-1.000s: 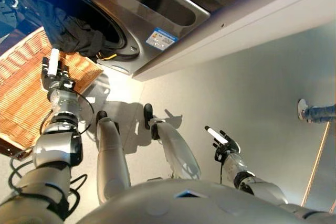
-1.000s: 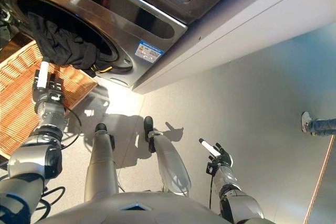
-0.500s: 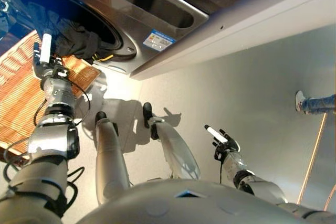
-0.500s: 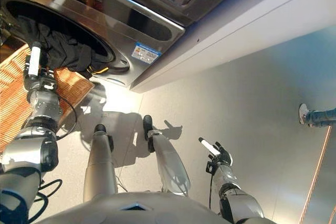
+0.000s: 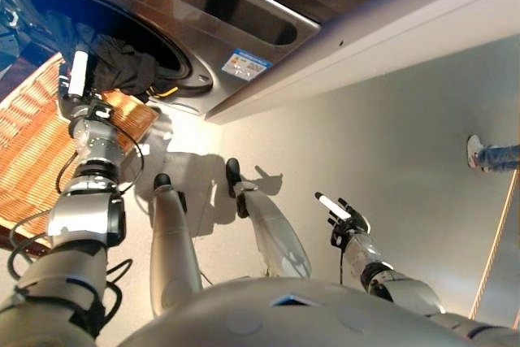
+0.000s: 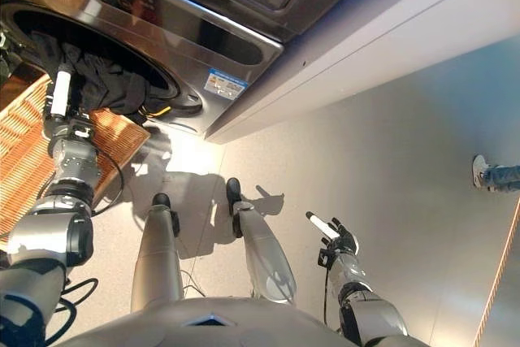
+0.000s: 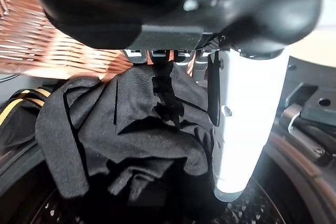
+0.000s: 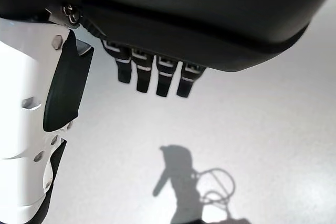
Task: Pick up the clothes and place them into the washing machine
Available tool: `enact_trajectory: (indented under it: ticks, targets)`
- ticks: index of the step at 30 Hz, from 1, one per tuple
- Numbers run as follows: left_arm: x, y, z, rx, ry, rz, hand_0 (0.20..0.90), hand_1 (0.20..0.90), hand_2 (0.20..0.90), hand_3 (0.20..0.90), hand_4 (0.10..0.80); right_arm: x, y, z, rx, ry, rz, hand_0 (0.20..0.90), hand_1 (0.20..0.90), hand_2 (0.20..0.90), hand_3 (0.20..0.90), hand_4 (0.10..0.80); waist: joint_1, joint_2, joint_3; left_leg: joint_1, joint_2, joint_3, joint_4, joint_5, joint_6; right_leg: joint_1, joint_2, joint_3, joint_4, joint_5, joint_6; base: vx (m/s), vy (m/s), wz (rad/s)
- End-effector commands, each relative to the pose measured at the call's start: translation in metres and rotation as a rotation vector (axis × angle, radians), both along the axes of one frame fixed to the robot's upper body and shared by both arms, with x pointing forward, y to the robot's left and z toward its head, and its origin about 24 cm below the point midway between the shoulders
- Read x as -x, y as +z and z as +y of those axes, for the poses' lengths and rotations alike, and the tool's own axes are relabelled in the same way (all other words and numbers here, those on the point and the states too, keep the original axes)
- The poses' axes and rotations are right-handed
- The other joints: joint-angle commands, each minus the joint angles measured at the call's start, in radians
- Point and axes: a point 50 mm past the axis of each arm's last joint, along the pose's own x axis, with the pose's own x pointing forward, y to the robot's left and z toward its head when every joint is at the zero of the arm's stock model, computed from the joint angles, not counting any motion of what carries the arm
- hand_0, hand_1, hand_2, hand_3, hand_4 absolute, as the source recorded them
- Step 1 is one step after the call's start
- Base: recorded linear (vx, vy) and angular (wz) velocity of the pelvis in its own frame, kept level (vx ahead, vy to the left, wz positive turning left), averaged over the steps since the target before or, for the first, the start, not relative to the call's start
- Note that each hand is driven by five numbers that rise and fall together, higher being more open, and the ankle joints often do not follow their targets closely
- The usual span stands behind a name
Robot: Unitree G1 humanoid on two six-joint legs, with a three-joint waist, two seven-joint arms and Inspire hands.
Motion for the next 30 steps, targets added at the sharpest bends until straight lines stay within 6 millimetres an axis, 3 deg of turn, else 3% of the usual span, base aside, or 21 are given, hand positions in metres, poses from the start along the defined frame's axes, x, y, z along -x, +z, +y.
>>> enact_trajectory:
  ticks: [1,5,6,7,8,30]
  targets:
    - [-0.021,0.041,-0.008,-0.127,-0.047,-0.151,0.9,0.9,0.9,0.9,0.8,0.007,0.014,-0.055,0.177,-0.073,0.024,0.9,0.9,0.9,0.9,0.8,-0.014,0.052,-0.039,-0.013,-0.022,-0.028,-0.036,0.013,-0.01,0.009,0.044,-0.029,0.004,-0.025,-0.032,0.001,0.016,-0.04]
    - [-0.02,0.039,-0.009,-0.127,-0.049,-0.141,0.9,0.9,0.9,0.9,0.8,0.007,0.014,-0.054,0.176,-0.075,0.025,0.9,0.9,0.9,0.9,0.8,-0.016,0.056,-0.043,-0.016,-0.022,-0.024,-0.034,0.011,-0.008,0.005,0.044,-0.024,0.006,-0.023,-0.031,0.002,0.003,-0.01]
    - [-0.02,0.038,-0.01,-0.125,-0.051,-0.137,0.625,0.625,0.625,0.625,0.604,0.007,0.014,-0.055,0.177,-0.075,0.026,0.9,0.9,0.9,0.9,0.8,-0.017,0.058,-0.044,-0.018,-0.024,-0.023,-0.031,0.01,-0.007,0.003,0.043,-0.022,0.006,-0.021,-0.03,0.0,0.0,0.0]
    - [-0.02,0.038,-0.01,-0.125,-0.051,-0.137,0.535,0.535,0.535,0.535,0.539,0.007,0.014,-0.055,0.177,-0.075,0.026,0.9,0.9,0.9,0.9,0.8,-0.017,0.058,-0.044,-0.018,-0.024,-0.023,-0.031,0.01,-0.007,0.002,0.043,-0.022,0.006,-0.021,-0.03,0.0,0.0,0.0]
    - [-0.02,0.037,-0.009,-0.128,-0.052,-0.132,0.205,0.205,0.205,0.205,0.304,0.008,0.014,-0.056,0.18,-0.079,0.029,0.9,0.9,0.9,0.9,0.8,-0.018,0.06,-0.048,-0.017,-0.024,-0.021,-0.033,0.009,-0.006,0.0,0.042,-0.02,0.005,-0.019,-0.031,0.0,0.0,0.0]
    - [-0.036,0.049,-0.041,-0.131,-0.131,-0.187,0.2,0.2,0.2,0.2,0.3,0.001,0.018,-0.061,0.185,-0.095,0.012,0.9,0.9,0.9,0.9,0.8,-0.016,0.085,-0.06,0.001,-0.038,-0.009,-0.064,0.024,-0.007,-0.004,0.023,-0.016,-0.005,0.005,-0.03,0.001,0.001,-0.01]
